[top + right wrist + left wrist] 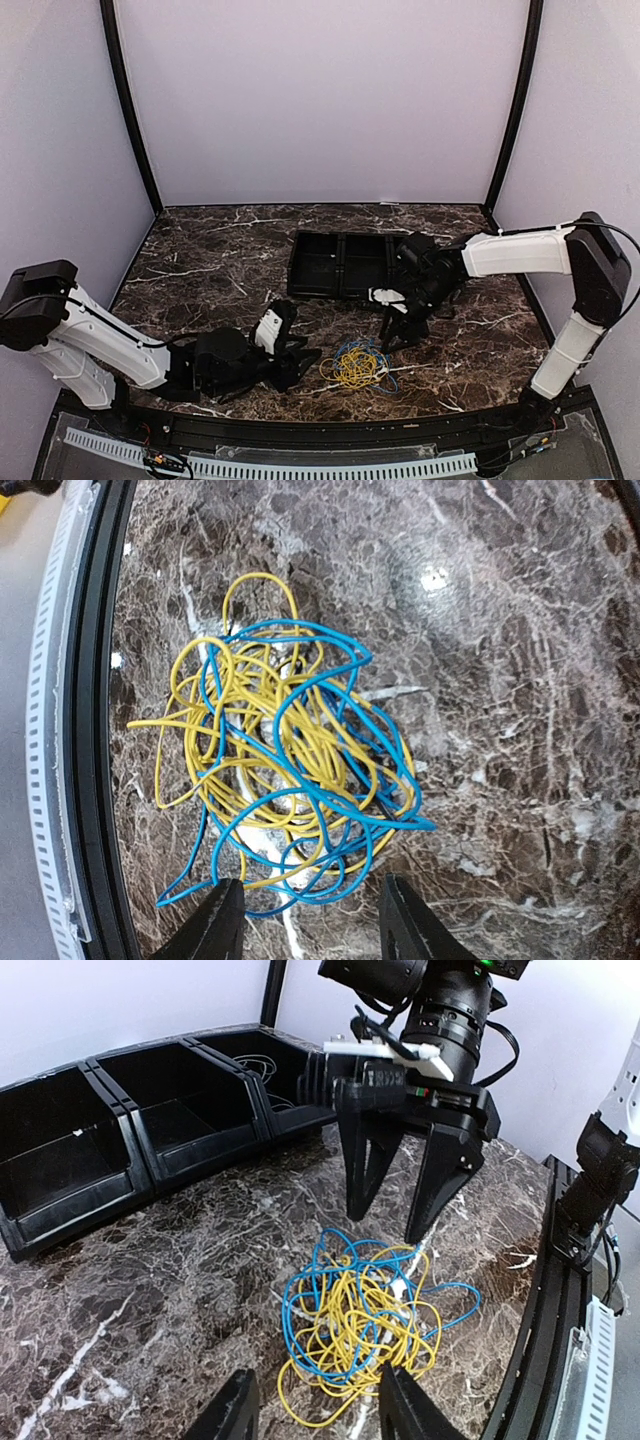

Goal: Untangle the cables

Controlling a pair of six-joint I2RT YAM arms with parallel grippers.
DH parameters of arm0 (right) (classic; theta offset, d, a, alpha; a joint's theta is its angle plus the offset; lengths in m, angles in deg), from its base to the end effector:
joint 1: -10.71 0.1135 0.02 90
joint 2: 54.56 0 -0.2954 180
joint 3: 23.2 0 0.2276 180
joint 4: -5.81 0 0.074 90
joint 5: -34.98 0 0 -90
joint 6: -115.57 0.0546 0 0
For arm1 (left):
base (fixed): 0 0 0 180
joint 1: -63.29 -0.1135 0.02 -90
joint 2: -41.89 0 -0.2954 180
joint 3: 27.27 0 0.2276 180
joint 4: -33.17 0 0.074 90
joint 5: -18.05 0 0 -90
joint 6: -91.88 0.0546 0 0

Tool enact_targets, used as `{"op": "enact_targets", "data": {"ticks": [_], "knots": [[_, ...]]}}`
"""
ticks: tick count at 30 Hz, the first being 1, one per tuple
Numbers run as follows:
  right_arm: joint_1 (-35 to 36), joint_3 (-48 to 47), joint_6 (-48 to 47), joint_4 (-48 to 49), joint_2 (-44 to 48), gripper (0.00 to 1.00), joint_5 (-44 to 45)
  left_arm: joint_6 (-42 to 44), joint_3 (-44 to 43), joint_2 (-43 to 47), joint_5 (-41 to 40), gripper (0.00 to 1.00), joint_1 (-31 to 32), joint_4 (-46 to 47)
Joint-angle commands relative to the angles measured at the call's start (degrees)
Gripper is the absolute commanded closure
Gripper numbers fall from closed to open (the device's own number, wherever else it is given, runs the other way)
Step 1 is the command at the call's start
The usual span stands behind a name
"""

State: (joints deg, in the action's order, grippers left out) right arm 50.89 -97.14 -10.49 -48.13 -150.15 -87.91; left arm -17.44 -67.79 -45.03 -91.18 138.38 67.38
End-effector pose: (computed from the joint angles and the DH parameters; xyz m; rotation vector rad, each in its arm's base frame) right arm 0.2025 0.2099 0.2074 -1.8083 2.1355 0.8376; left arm 0.0904 -0.2696 0.2171 0.6391 1.7465 -0.8791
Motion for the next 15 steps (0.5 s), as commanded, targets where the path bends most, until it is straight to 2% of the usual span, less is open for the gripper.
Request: {"op": "enact_targets", "data": {"ticks": [1,5,15], "knots": [[1.65,-2.26,1.09,-4.22,-2.35,0.52,0.31,-0.37,-1.07,-0.28,-8.90,0.58,1.91,2.34],[1.74,-3.34,1.49,-5.34,-2.13,0.52,-1.11,0.19,-1.51,-0.57,-12.60,0.58,3.48,1.38],[3.96,-5.97,2.59,-7.69,-0.43,0.52,0.64,-0.26,-1.60,-0.32,-14.13,0.58,4.27,0.48]]}}
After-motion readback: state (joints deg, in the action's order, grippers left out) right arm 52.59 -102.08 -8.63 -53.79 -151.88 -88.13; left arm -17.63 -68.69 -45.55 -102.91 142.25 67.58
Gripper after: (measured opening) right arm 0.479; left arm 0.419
